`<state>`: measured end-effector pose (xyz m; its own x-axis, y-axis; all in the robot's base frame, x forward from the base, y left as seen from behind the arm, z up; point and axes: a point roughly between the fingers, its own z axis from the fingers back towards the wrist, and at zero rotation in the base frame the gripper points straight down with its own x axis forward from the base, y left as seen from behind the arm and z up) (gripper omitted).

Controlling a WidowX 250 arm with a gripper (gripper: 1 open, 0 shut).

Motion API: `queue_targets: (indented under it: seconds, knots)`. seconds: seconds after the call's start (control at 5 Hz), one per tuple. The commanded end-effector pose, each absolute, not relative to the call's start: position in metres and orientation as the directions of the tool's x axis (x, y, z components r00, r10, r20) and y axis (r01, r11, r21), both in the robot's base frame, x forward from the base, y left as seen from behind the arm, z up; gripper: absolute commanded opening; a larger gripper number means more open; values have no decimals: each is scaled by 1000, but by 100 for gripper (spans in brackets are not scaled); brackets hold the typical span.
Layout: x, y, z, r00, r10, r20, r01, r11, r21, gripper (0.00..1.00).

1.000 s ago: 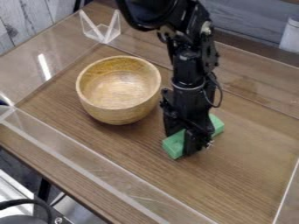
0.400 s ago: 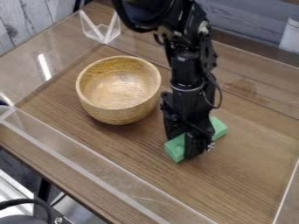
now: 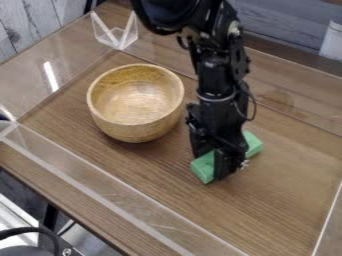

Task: Put the green block in the brown bowl

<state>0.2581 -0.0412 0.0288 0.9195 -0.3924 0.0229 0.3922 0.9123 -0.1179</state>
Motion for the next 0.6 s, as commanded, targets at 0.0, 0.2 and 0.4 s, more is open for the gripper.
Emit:
queue_targets:
  seconds: [0.0,0.2,0.4]
  knots:
    - [271,-40,41,922,-380,75,386,916,-109,0]
    - [271,-38,40,923,-378,73,384,916,-113,0]
    - [271,-37,40,925,-374,73,380,917,-116,0]
